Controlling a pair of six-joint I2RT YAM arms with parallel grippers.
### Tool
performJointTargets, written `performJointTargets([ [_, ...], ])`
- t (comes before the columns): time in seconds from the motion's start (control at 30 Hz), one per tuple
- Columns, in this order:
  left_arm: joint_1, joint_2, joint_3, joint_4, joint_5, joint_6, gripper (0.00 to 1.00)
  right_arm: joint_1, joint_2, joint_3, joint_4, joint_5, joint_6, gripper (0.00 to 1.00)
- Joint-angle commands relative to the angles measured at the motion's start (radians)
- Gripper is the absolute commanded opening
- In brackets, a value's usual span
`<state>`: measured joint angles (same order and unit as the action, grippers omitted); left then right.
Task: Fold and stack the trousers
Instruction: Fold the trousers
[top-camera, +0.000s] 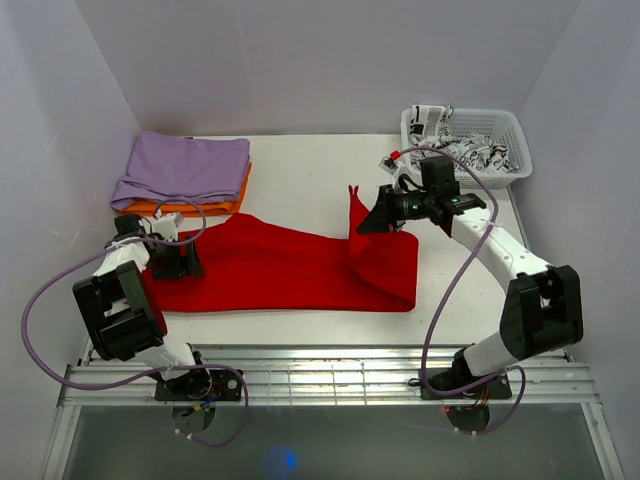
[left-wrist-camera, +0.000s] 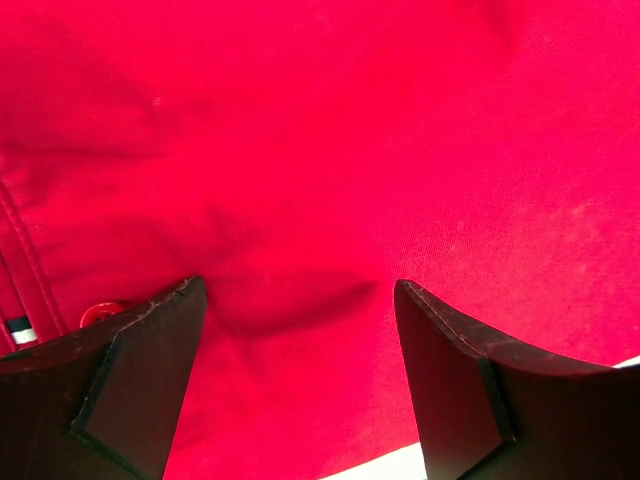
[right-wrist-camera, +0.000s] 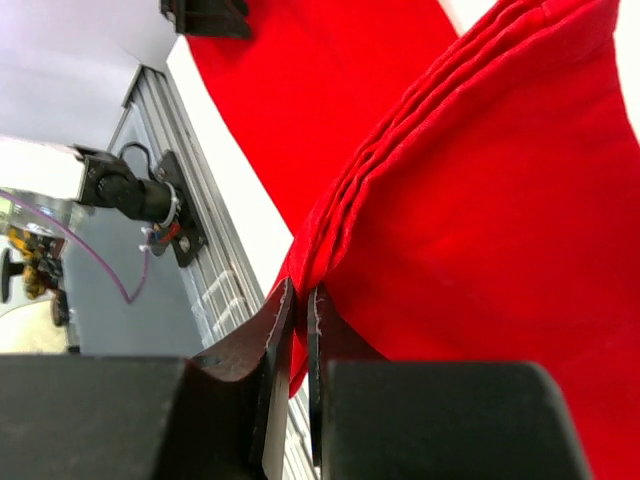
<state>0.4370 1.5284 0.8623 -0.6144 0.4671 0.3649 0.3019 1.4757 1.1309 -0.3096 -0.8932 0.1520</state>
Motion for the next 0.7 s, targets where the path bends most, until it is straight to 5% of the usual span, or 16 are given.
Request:
performJointTargets([
  [0.0,0.003,-0.007,-0.029,-0.002,-0.01,-0.004,0.86,0.072,0.029,0.018,0.251,0.005,0.171,0.08],
  [0.37,0.005,0.018,-0.019,-0.028,-0.024,0.008,0.87,0.331,0.202,0.029,0.477,0.086,0.31,0.08],
  [0.67,0.005,0.001,-0.046,-0.027,-0.025,0.037,0.87,0.394,0.331,0.027,0.602,0.163,0.366,0.08],
])
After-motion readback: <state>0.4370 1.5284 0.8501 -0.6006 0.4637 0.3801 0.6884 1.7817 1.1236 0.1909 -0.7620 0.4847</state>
